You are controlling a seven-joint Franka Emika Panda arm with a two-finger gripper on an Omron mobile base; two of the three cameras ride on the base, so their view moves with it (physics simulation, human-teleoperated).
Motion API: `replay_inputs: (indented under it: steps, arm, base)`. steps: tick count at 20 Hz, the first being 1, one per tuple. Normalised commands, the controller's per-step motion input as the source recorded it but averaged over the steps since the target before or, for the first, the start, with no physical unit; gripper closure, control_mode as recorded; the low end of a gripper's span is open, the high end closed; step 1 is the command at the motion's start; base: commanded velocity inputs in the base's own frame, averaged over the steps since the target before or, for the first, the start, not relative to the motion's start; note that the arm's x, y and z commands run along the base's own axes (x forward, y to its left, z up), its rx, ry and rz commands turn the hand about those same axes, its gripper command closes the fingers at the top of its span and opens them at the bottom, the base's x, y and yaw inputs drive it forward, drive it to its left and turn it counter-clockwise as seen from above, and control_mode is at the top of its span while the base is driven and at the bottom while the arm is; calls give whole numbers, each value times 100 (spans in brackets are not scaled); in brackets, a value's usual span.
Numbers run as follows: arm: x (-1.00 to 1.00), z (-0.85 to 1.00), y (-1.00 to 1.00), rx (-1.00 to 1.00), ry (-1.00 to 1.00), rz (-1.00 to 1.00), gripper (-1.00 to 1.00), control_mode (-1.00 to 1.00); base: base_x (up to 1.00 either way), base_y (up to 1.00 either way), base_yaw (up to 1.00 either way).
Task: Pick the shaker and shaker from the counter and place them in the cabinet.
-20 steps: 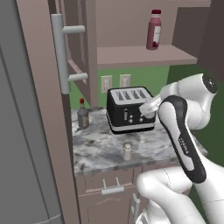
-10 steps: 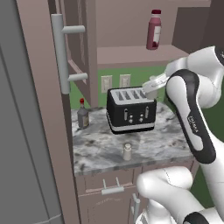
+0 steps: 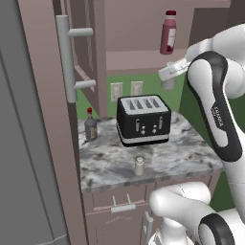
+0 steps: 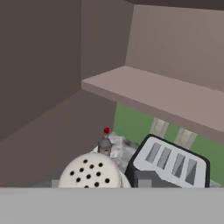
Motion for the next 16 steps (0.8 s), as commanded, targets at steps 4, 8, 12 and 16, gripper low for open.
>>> replay_inputs:
  steps: [4,8,12,16]
  arm:
    - [0,34,0,0,-5,0,100,-100]
    - [0,15,0,0,-4,0,100,-100]
    - [0,0,0,0,-7,0,100,-100]
    - [0,-1,0,0,-14,0,100,-100]
  base:
    - [0,0,0]
    - [0,0,0]
    - [0,0,0]
    - [0,0,0]
